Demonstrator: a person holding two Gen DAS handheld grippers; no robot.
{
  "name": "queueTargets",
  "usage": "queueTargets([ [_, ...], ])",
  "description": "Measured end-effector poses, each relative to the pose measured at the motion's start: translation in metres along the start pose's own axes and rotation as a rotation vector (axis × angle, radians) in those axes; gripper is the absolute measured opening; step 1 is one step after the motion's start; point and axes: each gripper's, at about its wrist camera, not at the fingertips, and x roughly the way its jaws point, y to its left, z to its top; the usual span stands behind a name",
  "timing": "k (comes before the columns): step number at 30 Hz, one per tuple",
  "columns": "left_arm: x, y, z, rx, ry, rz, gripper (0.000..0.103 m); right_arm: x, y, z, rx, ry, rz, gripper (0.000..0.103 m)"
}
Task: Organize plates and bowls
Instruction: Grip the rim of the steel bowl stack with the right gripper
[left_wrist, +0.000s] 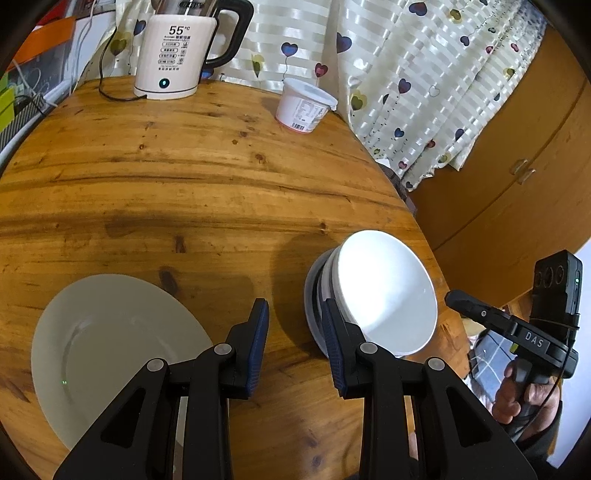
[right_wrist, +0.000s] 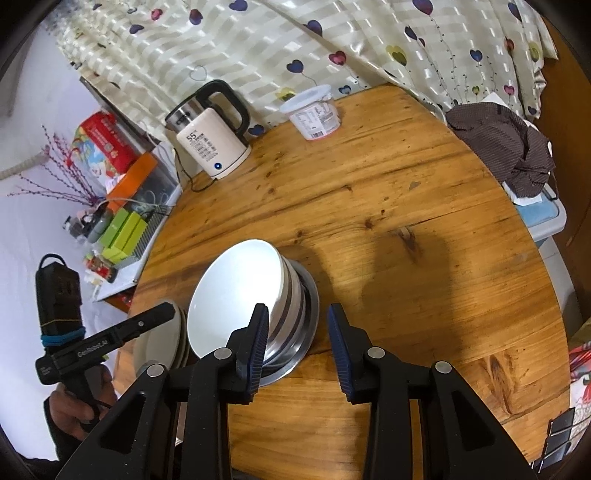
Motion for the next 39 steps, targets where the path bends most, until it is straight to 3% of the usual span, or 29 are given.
queueTargets([
  [22, 0.014, 0.010, 0.002, -0.037, 0.053, -0.044, 0.030, 0.012, -0.027, -0.004, 0.092, 0.046, -0.001, 0.033],
  [39, 0.024, 0.013, 0.001, -0.050, 0.079, -0.062, 0.030, 0.024, -0.027, -0.004, 0.101, 0.076, 0.071, 0.033],
])
